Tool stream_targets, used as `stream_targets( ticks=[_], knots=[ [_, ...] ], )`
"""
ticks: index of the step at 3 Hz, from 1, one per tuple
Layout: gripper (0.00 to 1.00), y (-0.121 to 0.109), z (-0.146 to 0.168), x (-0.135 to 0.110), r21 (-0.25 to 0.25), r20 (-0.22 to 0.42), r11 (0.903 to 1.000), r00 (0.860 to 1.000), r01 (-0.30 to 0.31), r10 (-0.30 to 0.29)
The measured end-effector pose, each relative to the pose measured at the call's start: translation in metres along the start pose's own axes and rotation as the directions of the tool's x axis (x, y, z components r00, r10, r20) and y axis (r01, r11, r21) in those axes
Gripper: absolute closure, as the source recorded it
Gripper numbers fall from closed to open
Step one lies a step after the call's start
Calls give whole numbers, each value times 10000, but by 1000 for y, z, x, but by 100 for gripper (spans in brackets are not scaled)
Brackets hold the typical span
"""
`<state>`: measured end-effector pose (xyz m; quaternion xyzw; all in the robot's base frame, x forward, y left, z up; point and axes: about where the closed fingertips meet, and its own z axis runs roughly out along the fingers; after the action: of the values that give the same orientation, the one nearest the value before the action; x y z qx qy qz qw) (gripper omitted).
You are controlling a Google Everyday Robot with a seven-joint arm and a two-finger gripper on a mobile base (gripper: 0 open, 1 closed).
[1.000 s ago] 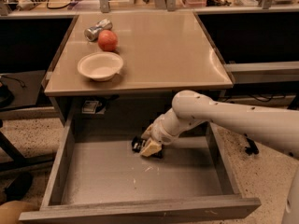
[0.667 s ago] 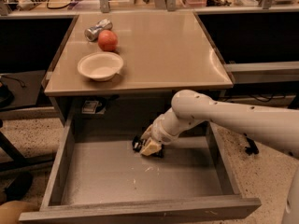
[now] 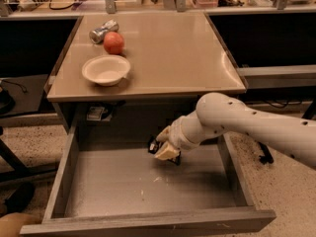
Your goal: Pick rxbar chocolate from top drawer and place on counter
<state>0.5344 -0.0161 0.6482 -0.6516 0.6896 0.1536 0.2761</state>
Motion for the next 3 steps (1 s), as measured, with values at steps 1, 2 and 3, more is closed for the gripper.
stream_targets(
  ticks=[1,2,3],
  knots=[
    [100,0,1,-1,-25,8,10000,10000,11,-11],
    [100,-2,-19,-13,363,97,9987,9993,351,-354],
    [100,-6,-73,-51,1251,-184,9848,9927,1204,-1191]
  ],
)
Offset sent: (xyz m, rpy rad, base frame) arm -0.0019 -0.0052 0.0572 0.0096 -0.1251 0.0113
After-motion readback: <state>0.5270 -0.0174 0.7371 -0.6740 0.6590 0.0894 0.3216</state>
